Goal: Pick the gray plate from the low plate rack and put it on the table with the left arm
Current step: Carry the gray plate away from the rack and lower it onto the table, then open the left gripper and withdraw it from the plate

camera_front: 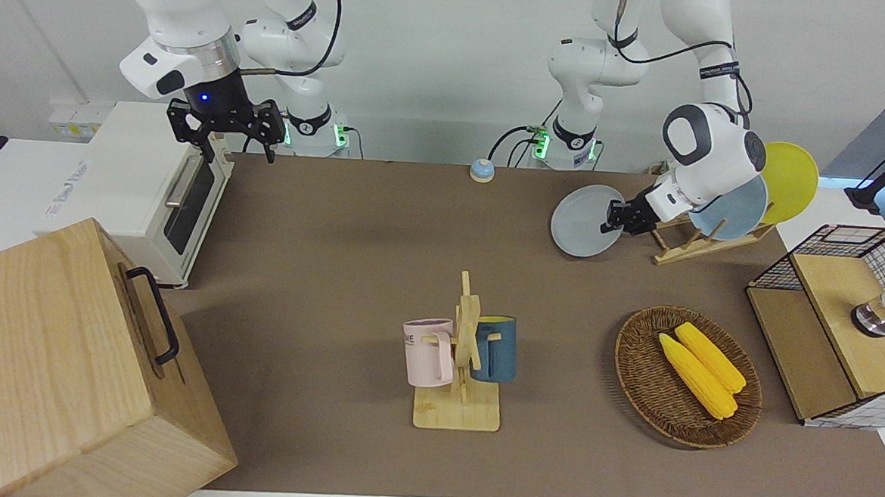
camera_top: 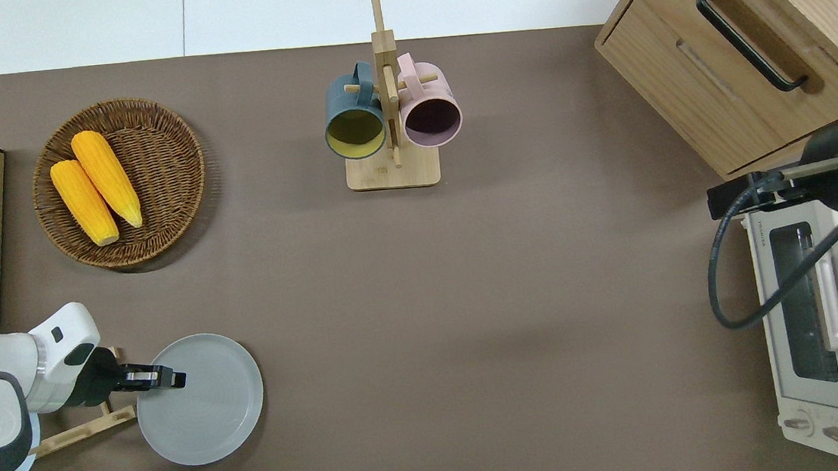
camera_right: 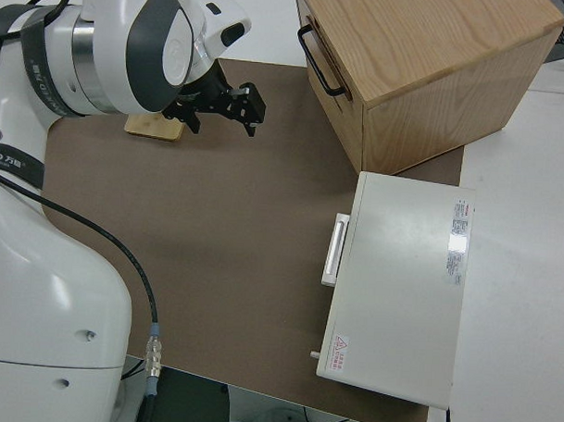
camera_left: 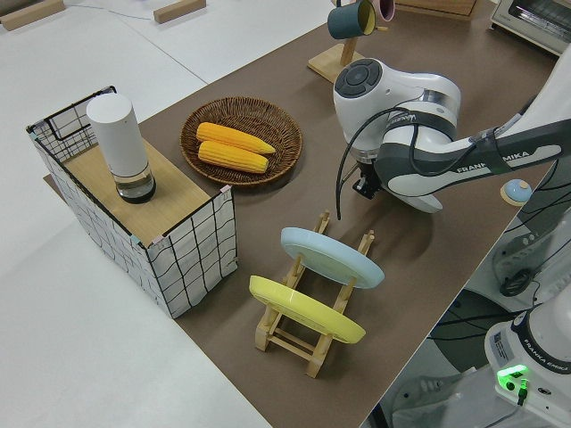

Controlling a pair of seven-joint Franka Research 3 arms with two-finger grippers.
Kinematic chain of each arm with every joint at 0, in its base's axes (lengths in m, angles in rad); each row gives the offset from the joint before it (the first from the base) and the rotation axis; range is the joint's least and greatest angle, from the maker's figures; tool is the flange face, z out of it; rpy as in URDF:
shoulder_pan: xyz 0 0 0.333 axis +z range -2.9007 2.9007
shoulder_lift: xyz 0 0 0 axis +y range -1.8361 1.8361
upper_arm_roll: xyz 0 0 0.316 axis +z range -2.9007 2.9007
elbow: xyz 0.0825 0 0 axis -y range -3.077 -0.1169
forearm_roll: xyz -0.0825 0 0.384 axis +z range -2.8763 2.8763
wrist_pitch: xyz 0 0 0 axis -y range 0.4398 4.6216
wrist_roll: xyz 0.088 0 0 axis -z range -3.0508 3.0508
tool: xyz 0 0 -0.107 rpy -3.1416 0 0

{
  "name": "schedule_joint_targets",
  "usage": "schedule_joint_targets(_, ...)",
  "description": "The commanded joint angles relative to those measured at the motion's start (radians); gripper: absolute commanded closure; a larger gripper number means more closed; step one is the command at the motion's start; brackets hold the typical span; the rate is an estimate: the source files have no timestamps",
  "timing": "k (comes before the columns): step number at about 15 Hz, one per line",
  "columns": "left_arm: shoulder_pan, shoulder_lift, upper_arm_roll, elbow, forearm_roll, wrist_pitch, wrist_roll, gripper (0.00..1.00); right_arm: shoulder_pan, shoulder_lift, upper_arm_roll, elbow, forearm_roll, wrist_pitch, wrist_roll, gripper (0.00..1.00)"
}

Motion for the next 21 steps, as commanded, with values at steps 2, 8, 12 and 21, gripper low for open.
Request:
schedule_joint_targets(2, -0.009, 0.026, -0.037, -0.043, 0.000, 0.075, 0.010, 0.07, -0.023, 0.010, 0.021, 0.022, -0.003, -0.016, 0.013, 0.017)
schedule_joint_targets(8, -0.007, 0.014, -0.037, -0.014, 0.048, 0.067, 0.010, 0.01, -0.023, 0.010, 0.021, 0.022, -0.003, -0.016, 0.013, 0.017)
schedule_joint_targets(12, -0.003, -0.015, -0.032, 0.012, 0.052, 0.058, 0.003, 0.01, -0.023, 0.010, 0.021, 0.020, -0.003, -0.016, 0.013, 0.017)
schedule_joint_targets(21, -0.007, -0.032, -0.036, 0.429, 0.258, -0.273, -0.257, 0.01, -0.023, 0.010, 0.021, 0.020, -0.003, -0.016, 0.013, 0.017)
